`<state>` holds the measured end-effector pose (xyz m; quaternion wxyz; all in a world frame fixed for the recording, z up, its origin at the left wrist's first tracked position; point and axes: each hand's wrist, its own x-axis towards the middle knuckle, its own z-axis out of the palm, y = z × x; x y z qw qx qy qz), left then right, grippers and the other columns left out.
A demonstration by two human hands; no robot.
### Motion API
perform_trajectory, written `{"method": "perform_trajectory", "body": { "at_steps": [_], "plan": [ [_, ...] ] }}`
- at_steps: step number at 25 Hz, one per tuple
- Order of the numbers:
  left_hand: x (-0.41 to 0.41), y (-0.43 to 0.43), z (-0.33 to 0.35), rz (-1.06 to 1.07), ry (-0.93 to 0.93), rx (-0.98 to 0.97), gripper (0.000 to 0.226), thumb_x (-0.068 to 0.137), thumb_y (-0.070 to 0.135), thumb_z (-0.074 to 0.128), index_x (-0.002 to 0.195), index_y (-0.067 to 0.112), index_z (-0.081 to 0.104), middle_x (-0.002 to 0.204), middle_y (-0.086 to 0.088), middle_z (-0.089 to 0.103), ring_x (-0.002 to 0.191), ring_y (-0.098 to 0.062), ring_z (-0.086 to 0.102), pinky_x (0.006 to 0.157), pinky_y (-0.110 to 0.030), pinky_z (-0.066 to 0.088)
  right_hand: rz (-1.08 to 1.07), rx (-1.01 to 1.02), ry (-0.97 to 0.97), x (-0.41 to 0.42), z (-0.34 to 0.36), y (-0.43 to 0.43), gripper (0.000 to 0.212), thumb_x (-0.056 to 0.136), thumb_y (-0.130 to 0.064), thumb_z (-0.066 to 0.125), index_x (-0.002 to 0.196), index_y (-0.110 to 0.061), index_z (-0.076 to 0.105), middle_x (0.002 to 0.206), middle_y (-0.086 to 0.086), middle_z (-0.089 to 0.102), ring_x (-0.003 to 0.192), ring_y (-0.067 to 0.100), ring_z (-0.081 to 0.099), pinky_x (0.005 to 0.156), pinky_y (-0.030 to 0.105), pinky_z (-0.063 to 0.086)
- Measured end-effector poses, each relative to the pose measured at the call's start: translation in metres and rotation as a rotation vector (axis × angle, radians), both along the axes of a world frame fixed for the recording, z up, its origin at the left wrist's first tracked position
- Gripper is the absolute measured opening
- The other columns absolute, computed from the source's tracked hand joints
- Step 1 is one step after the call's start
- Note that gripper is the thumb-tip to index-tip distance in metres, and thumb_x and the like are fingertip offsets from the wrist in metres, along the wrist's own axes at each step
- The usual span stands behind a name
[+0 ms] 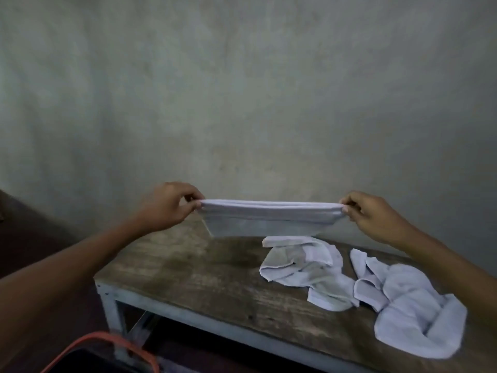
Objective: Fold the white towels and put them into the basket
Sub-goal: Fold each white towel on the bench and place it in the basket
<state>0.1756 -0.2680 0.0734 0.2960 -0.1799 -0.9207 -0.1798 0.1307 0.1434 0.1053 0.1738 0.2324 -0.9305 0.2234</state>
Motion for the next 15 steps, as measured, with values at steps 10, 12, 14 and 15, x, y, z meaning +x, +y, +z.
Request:
{"method": "perform_trajectory", "body": {
  "at_steps": [10,12,14,15],
  "plan": [
    [0.042,0.028,-0.112,-0.201,-0.872,-0.027,0.013,0.088,0.025,0.061,0.081,0.035,0.063,0.081,0.021,0.066,0.074,0.003,0.057,0.069,-0.014,0.044,0.17,0.271,-0.651,0.054,-0.123,0.042,0.016,0.095,-0.018,0.051,0.083,-0.027,0.058,0.086,0.0,0.065,0.083,0.015,0.061,0.077,0.025,0.046],
    [0.021,0.029,-0.126,-0.144,-0.829,-0.039,0.01,0.09,0.021,0.059,0.086,0.027,0.065,0.089,0.01,0.067,0.08,-0.003,0.059,0.071,-0.016,0.044,0.135,0.281,-0.6,0.032,-0.136,0.036,0.02,0.095,-0.018,0.051,0.081,-0.032,0.055,0.081,-0.011,0.062,0.078,0.004,0.057,0.07,0.013,0.041],
    [0.004,0.028,-0.142,-0.085,-0.81,-0.058,0.01,0.09,0.018,0.057,0.085,0.024,0.063,0.089,0.005,0.066,0.084,-0.009,0.06,0.071,-0.016,0.044,0.104,0.286,-0.566,0.008,-0.145,0.029,0.016,0.094,-0.018,0.051,0.085,-0.029,0.056,0.084,-0.014,0.06,0.079,0.001,0.056,0.068,0.009,0.04],
    [-0.003,0.026,-0.152,-0.058,-0.819,-0.046,0.011,0.088,0.018,0.057,0.081,0.025,0.061,0.088,0.004,0.065,0.084,-0.011,0.061,0.071,-0.017,0.044,0.099,0.286,-0.563,-0.004,-0.152,0.025,0.013,0.094,-0.017,0.05,0.087,-0.026,0.057,0.087,-0.011,0.062,0.081,0.004,0.057,0.071,0.012,0.042]
  ]
}}
